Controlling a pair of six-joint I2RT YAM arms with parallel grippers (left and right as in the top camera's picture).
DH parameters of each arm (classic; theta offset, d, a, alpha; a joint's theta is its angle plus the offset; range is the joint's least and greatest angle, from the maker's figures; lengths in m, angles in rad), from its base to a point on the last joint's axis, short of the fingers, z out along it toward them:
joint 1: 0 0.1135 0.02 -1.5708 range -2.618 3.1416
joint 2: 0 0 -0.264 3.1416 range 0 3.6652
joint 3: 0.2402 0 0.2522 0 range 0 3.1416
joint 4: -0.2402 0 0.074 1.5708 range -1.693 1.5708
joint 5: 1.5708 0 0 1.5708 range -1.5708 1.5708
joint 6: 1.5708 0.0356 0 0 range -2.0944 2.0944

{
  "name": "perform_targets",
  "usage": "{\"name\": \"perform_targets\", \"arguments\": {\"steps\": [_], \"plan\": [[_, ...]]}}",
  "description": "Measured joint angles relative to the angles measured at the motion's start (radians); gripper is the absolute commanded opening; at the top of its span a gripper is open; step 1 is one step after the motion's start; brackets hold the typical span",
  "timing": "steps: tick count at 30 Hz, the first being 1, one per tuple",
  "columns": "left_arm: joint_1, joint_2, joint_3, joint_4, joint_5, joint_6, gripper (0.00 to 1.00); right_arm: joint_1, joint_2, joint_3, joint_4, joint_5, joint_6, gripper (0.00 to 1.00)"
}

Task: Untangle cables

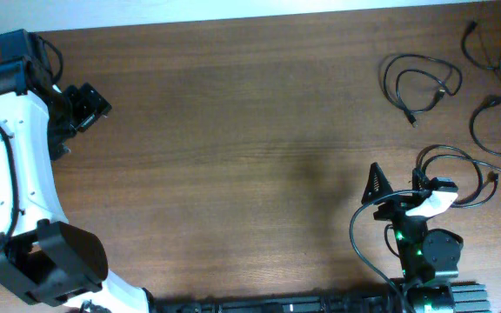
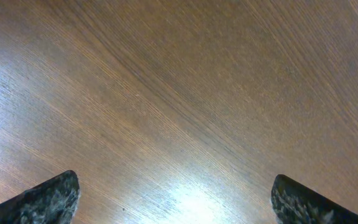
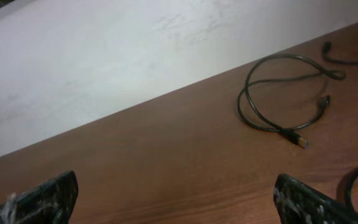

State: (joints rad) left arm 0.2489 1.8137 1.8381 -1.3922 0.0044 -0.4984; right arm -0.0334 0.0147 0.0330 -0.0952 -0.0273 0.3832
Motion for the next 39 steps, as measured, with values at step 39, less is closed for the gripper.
{"name": "perform_targets", "arguments": {"steps": [39], "plan": [[-0.162, -0.080, -0.060, 0.247, -0.064, -0.045, 0.99, 0.000, -0.001, -0.018, 0.017, 0.028, -0.370, 0.99]]}}
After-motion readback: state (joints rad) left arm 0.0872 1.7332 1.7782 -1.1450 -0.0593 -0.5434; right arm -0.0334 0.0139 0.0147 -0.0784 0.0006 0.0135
